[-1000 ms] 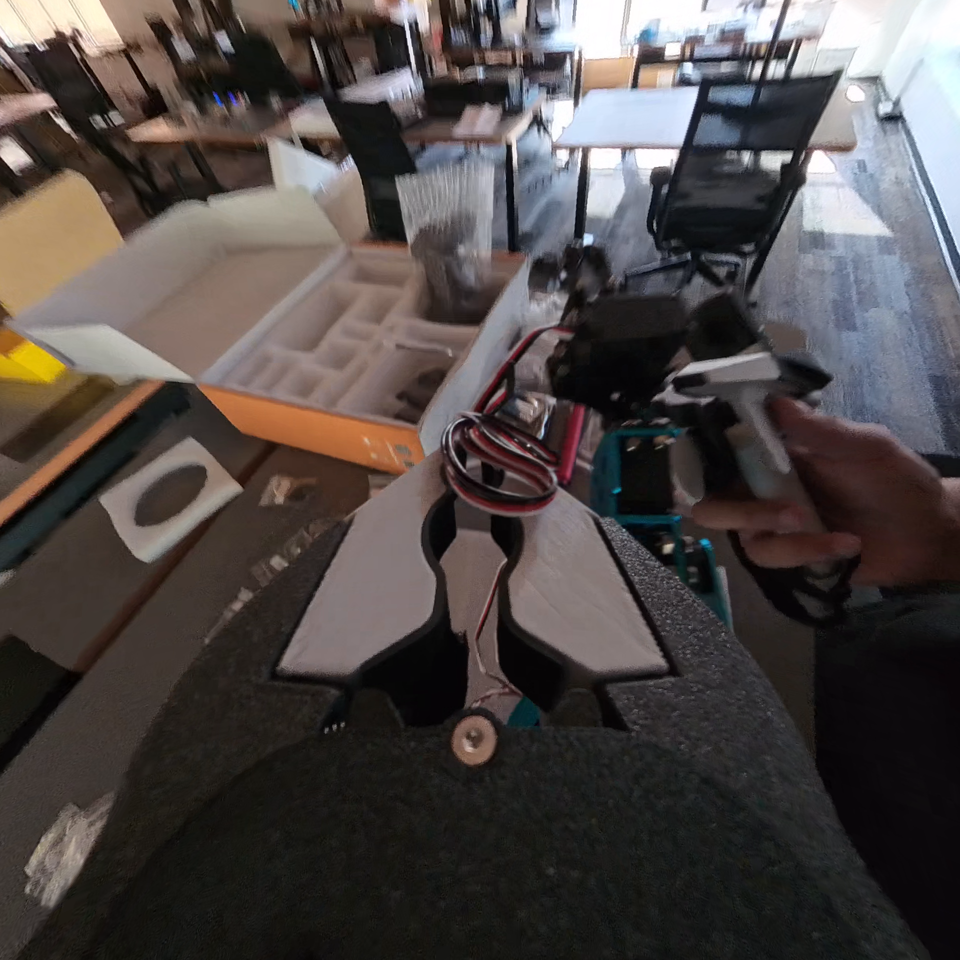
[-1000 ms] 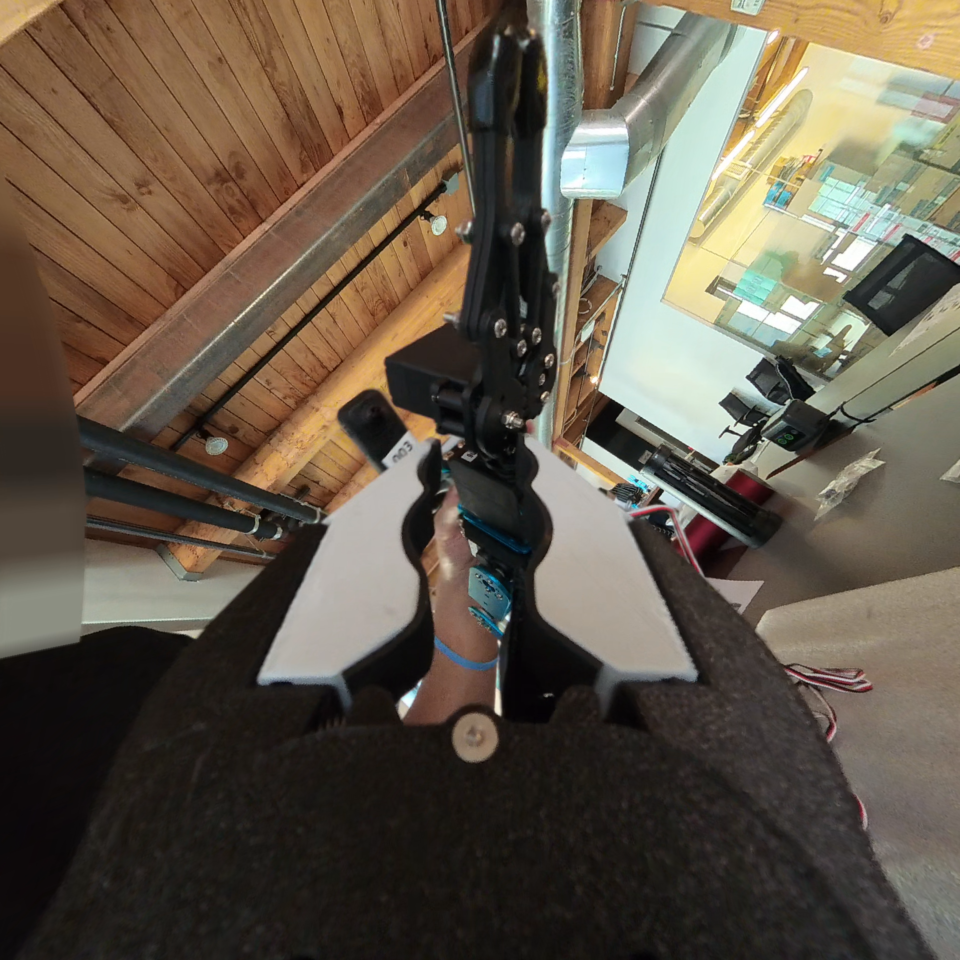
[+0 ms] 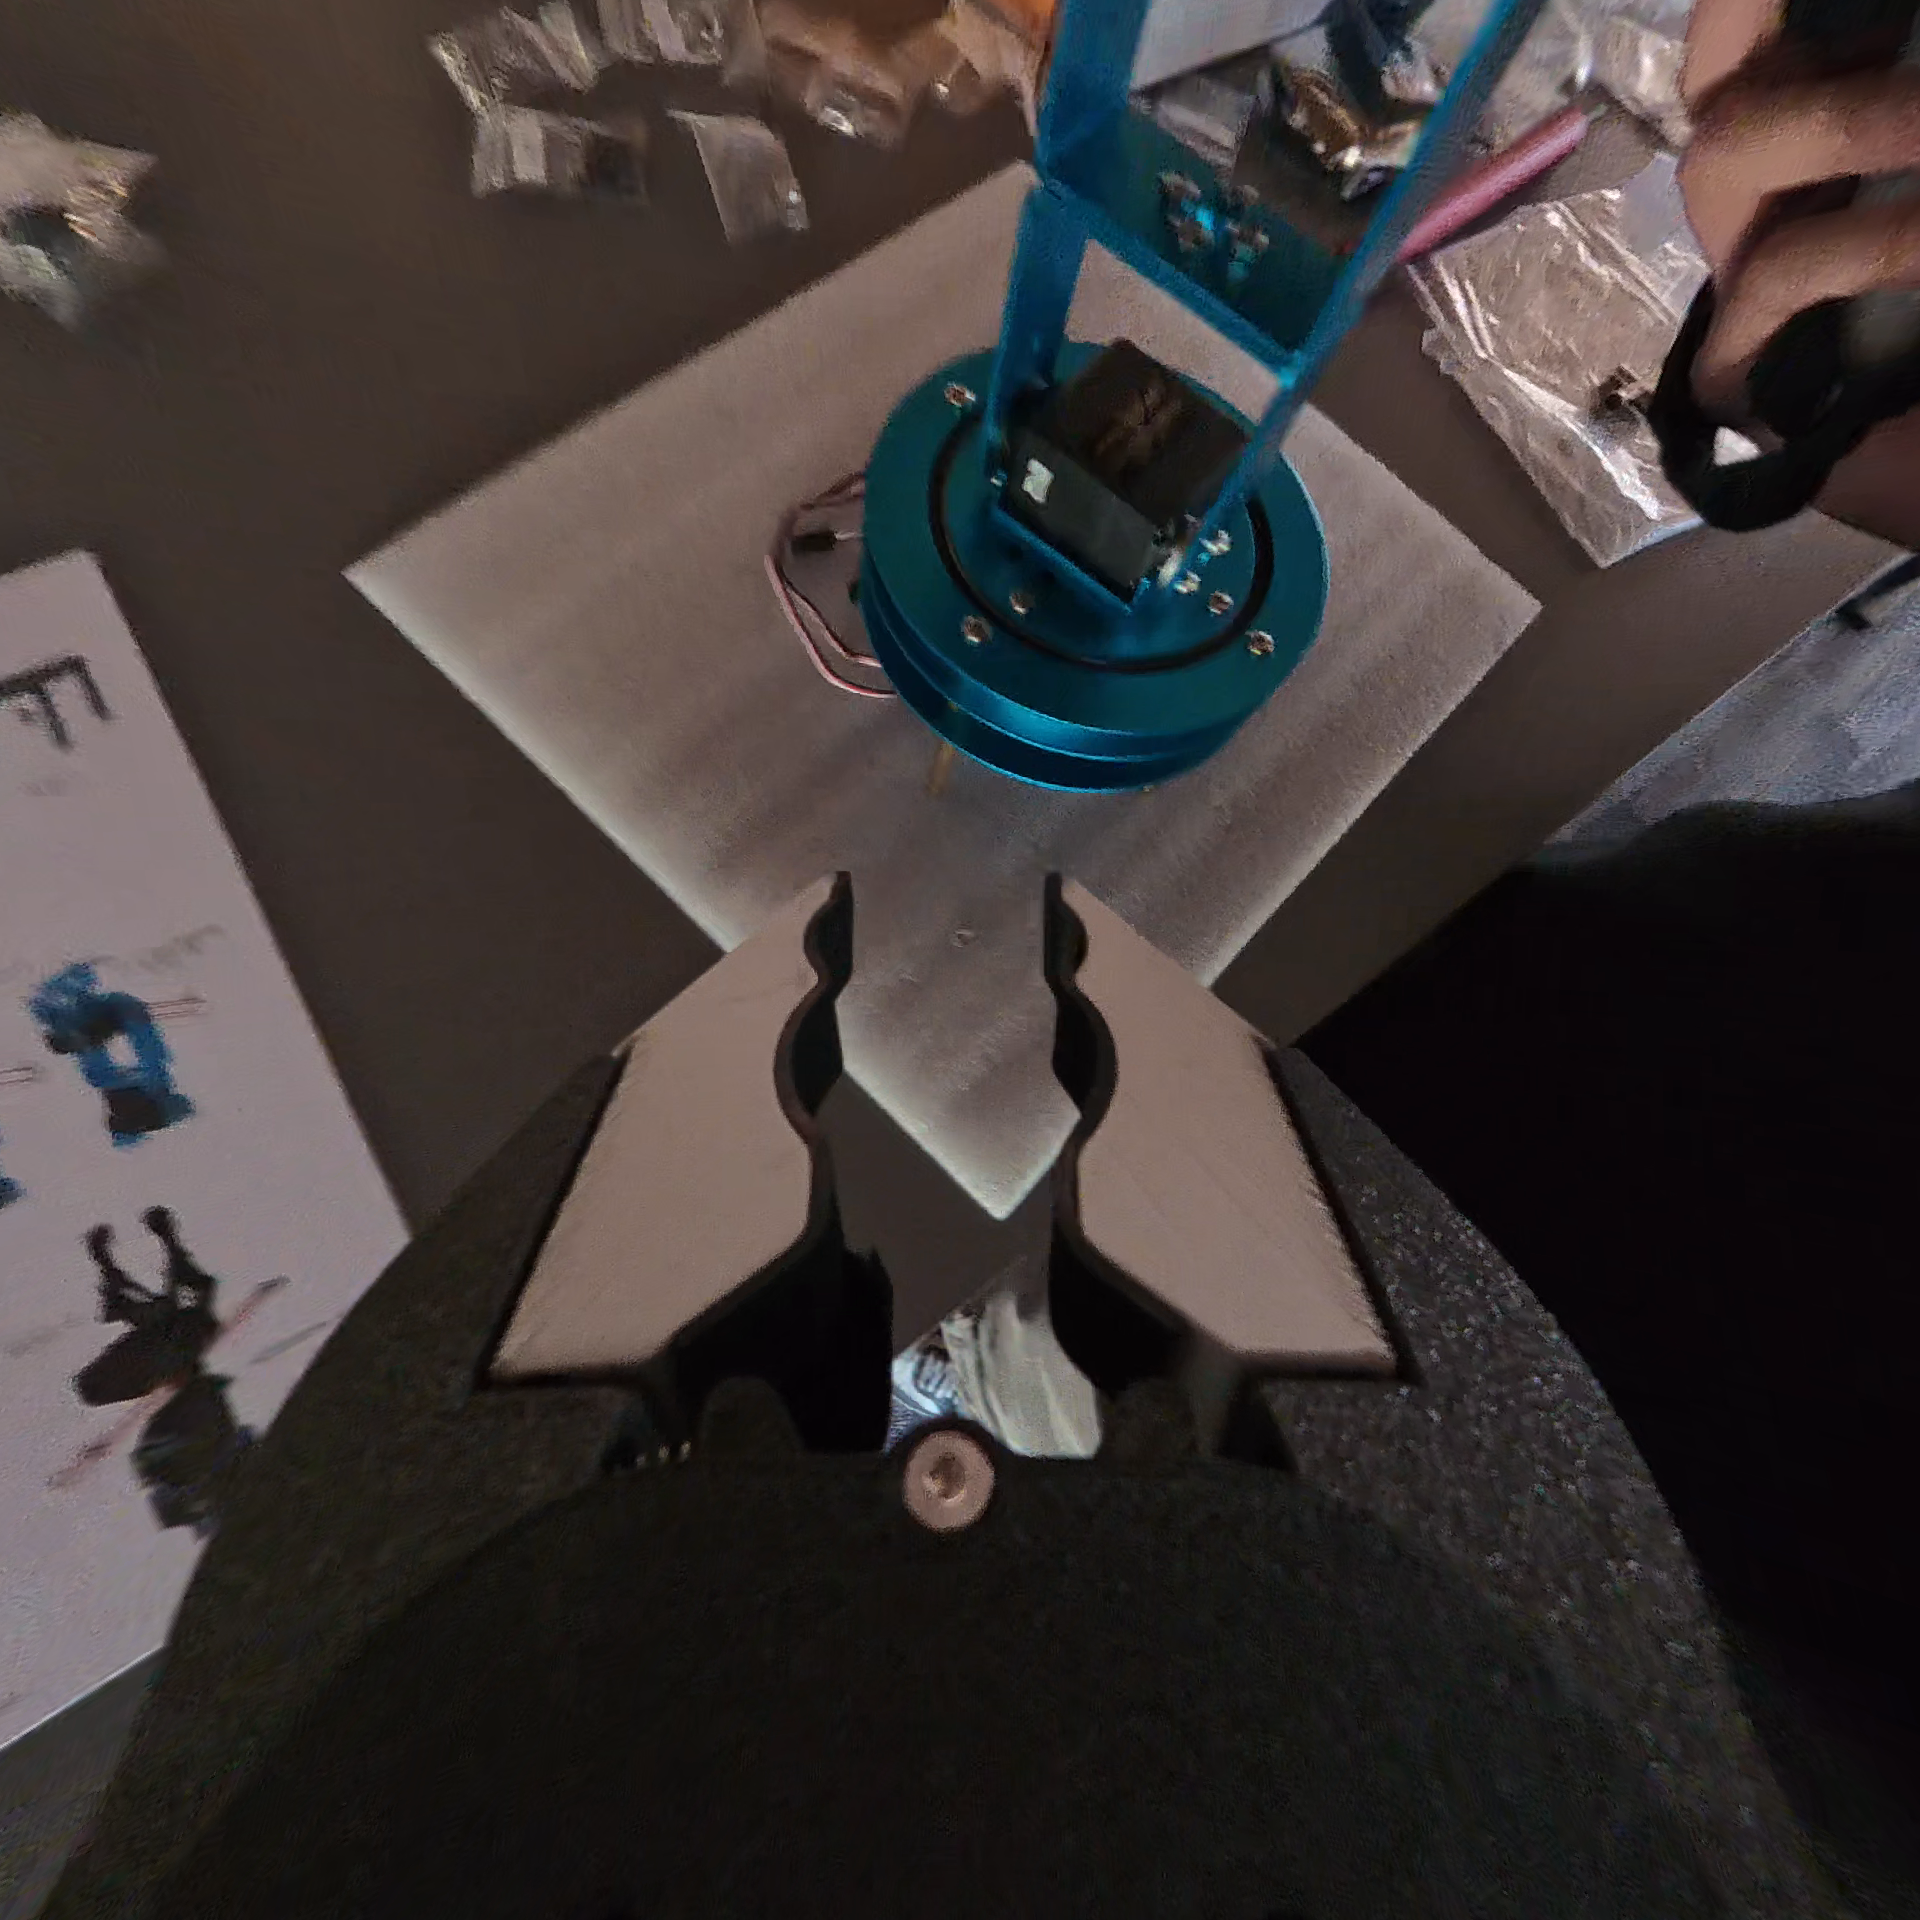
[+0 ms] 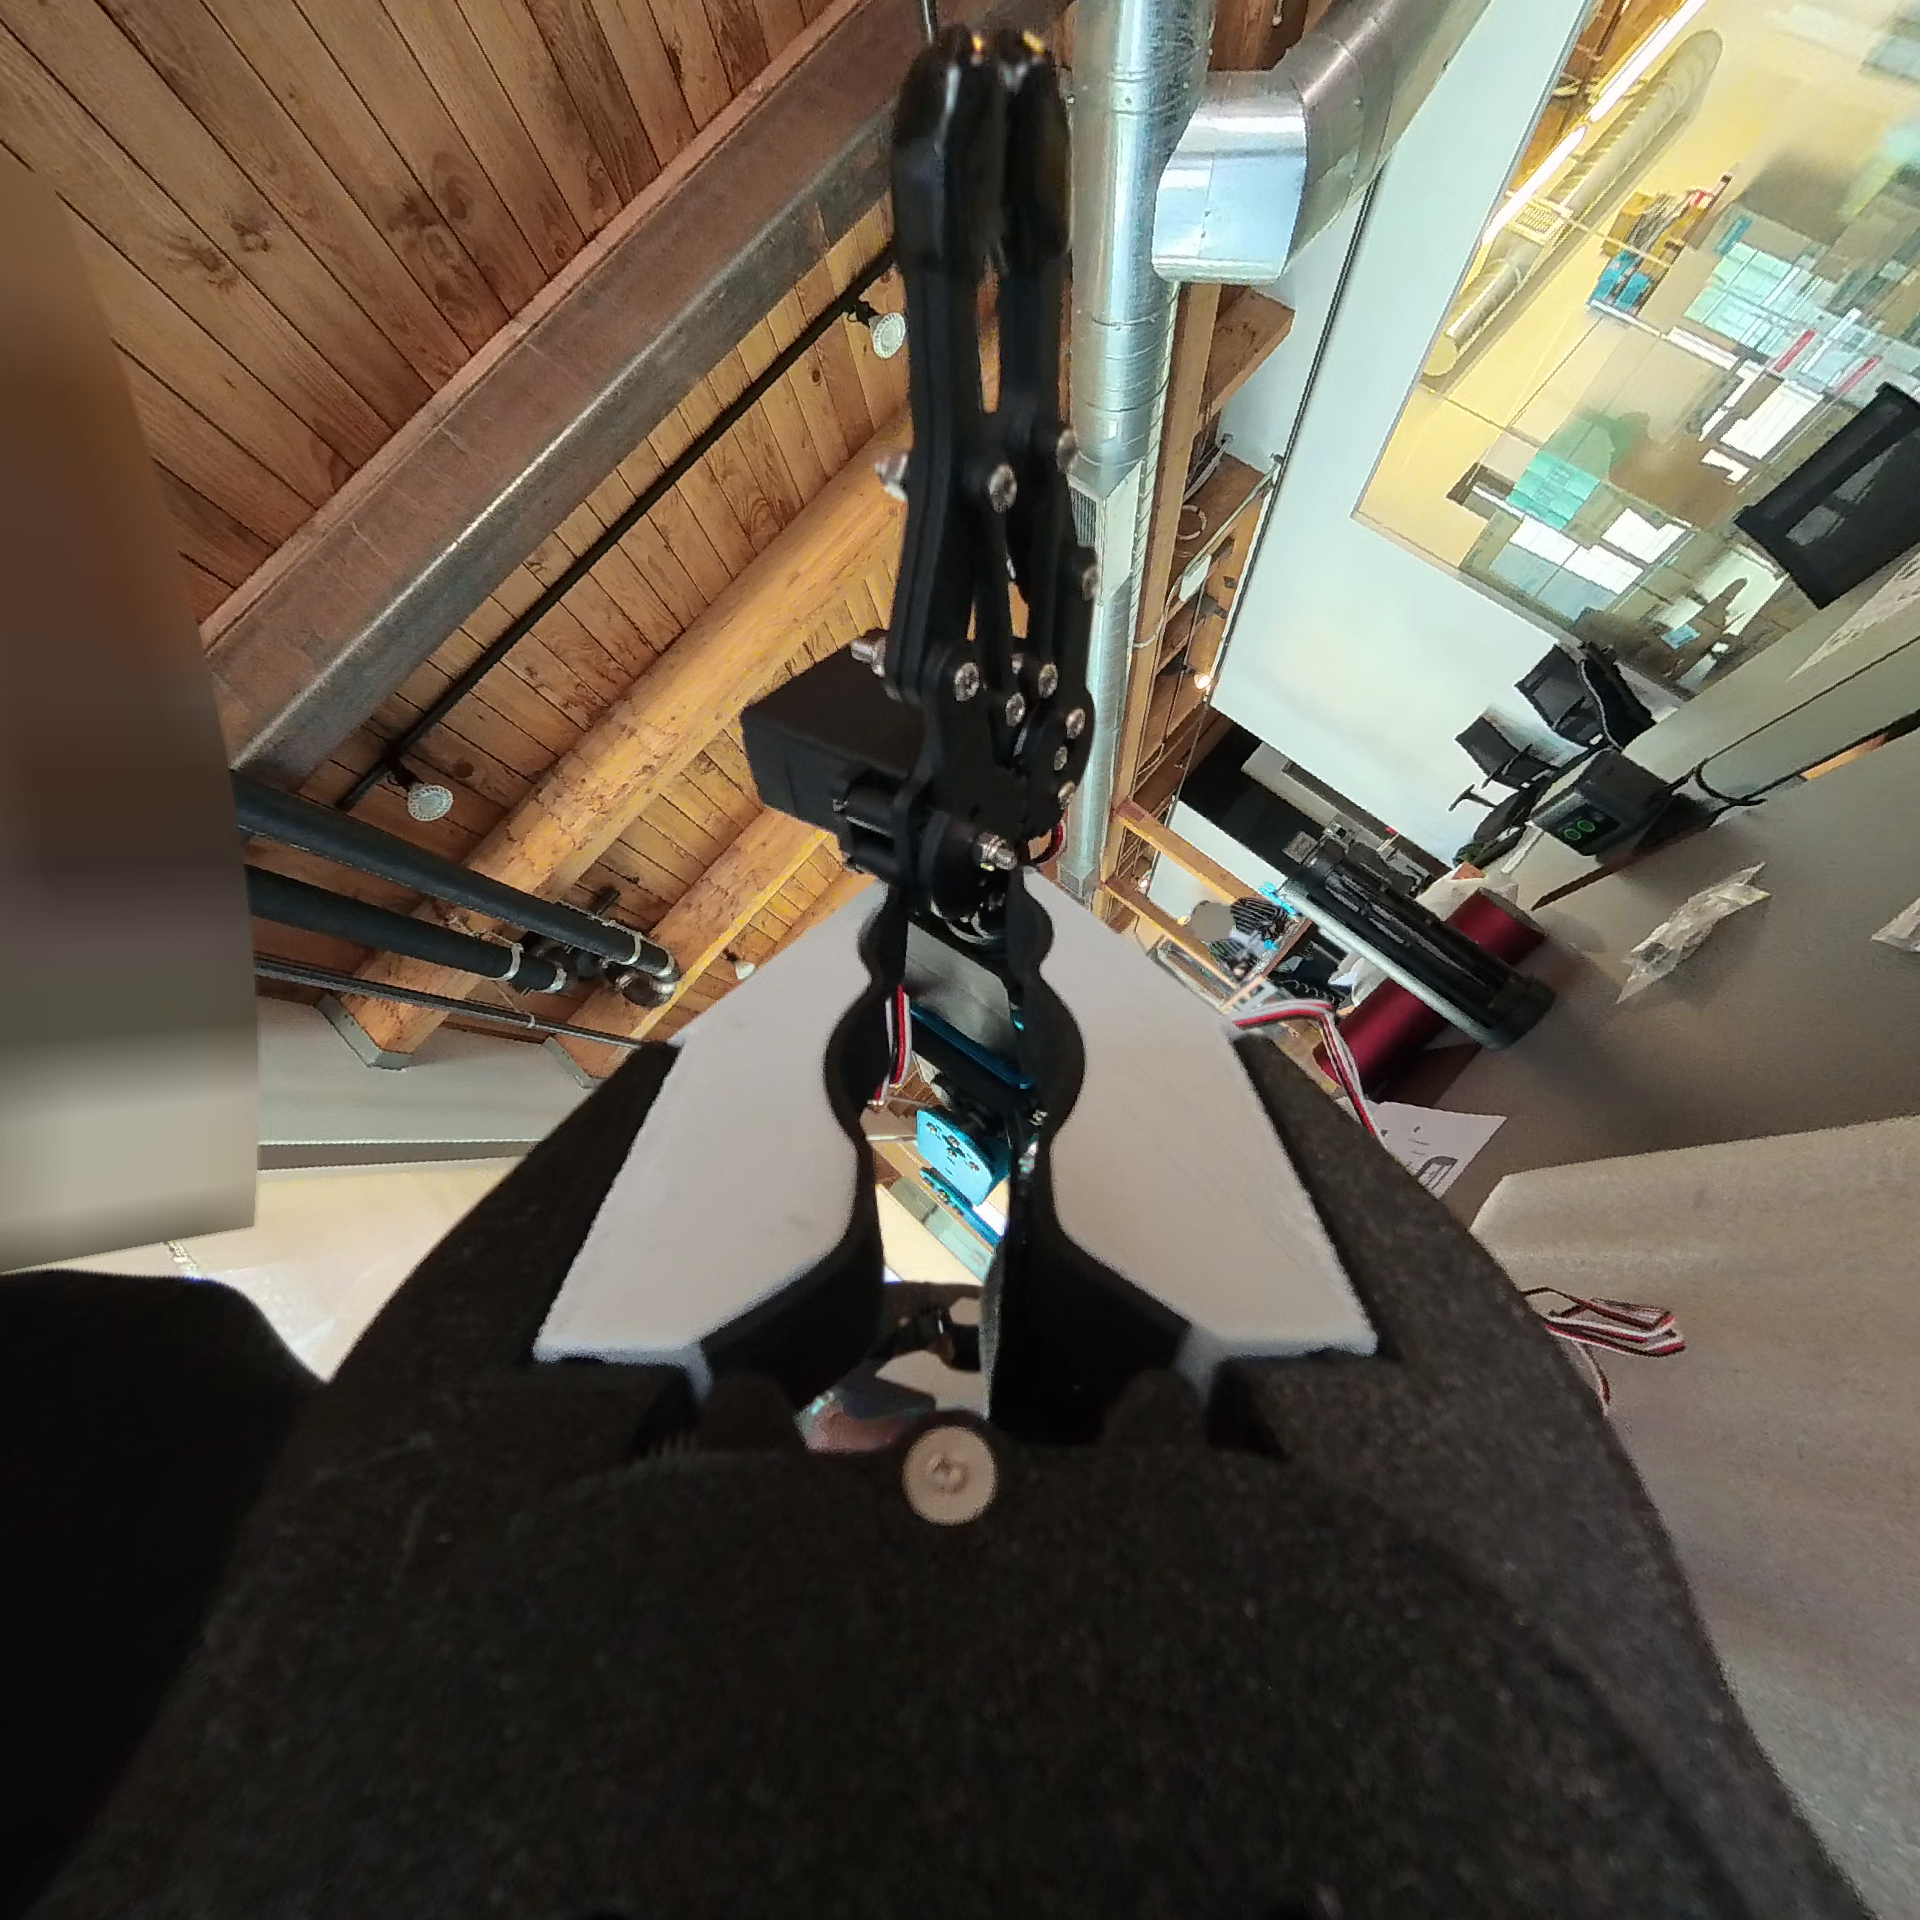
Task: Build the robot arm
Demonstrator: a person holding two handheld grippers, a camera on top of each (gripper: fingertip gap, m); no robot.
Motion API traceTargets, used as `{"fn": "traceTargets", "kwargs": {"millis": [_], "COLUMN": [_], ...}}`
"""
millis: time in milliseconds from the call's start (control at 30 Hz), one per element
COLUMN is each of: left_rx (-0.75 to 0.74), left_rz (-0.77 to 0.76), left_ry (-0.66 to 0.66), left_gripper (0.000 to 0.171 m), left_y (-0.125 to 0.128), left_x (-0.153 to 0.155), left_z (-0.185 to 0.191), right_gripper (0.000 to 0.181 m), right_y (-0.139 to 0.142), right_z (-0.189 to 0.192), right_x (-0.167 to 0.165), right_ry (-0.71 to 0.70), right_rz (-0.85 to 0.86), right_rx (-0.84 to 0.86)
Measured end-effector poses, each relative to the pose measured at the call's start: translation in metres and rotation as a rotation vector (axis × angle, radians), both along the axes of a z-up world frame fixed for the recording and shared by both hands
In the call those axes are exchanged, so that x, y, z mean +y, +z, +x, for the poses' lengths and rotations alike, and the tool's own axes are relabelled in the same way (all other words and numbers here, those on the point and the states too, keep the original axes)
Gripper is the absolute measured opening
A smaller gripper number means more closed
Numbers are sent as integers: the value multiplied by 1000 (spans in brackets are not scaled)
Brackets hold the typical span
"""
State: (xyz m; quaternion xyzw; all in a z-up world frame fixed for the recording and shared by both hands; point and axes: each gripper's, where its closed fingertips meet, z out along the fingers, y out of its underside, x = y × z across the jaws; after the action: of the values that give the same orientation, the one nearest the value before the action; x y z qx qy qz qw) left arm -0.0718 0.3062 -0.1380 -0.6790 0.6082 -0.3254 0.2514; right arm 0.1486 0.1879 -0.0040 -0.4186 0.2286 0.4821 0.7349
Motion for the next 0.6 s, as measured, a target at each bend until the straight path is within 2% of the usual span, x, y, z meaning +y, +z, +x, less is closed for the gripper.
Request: {"fn": "traceTargets", "kwargs": {"millis": [133,333,600], "left_rx": [-7,17,15], "left_rz": [-25,-62,2], "left_ry": [-28,1,-12], "left_gripper": [37,37,40], "left_y": [-5,-19,-28], "left_x": [-19,-17,-16], "left_z": [3,6,5], "right_gripper": [17,17,16], "right_y": [0,0,-1], "right_z": [-2,-6,-4], "right_x": [-1,-3,-2], "right_ry": [3,-1,-10], "right_rz": [-2,3,-15], "right_rx": [-49,-120,-177]}}
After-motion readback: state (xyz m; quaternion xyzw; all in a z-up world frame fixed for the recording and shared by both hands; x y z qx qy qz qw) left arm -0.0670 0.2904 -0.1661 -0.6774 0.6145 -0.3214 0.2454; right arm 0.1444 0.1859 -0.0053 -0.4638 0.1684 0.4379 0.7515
